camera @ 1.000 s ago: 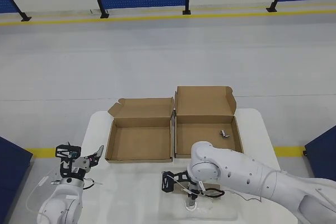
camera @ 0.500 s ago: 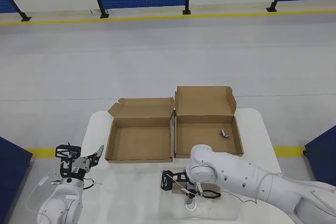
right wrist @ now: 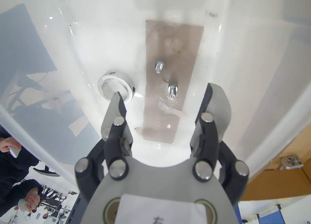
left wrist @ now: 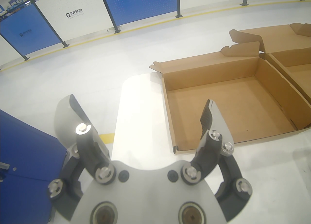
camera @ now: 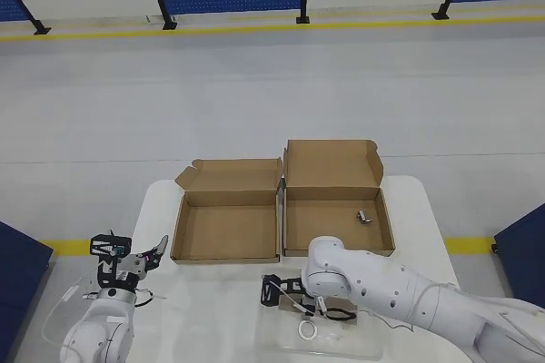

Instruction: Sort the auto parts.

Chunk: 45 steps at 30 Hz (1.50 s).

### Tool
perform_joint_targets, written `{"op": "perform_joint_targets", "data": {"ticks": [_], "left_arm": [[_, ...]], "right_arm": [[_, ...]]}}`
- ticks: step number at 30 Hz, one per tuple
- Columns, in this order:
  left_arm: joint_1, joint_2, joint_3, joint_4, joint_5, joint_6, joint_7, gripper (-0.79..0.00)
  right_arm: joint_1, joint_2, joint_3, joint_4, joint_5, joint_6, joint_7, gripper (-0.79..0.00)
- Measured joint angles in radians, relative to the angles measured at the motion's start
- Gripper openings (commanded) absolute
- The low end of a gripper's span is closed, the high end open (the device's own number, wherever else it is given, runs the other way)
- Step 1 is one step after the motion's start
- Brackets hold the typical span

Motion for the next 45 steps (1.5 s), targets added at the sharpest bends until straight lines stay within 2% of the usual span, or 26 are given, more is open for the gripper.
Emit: {"op": "perform_joint_targets", "data": {"ticks": [10, 21, 26, 43, 45], "left_arm": [[0.000, 0.000, 0.000, 0.000, 0.000, 0.000, 0.000, 0.000], [0.000, 0.000, 0.000, 0.000, 0.000, 0.000, 0.000, 0.000], [0.000, 0.000, 0.000, 0.000, 0.000, 0.000, 0.000, 0.000], [0.000, 0.000, 0.000, 0.000, 0.000, 0.000, 0.000, 0.000], [0.000, 0.000, 0.000, 0.000, 0.000, 0.000, 0.000, 0.000]], "right_arm": [[-0.017, -0.006, 0.015, -0.008, -0.025, 0.006, 0.022, -0.453], [-0.044, -0.011, 0.019, -0.024, -0.117, 0.023, 0.030, -0.539], [-0.056, -0.011, 0.031, -0.023, -0.127, 0.015, 0.024, -0.591], [-0.094, -0.009, 0.074, -0.020, -0.164, 0.007, 0.010, -0.683], [-0.097, -0.010, 0.078, -0.017, -0.166, 0.004, 0.009, -0.714]]}}
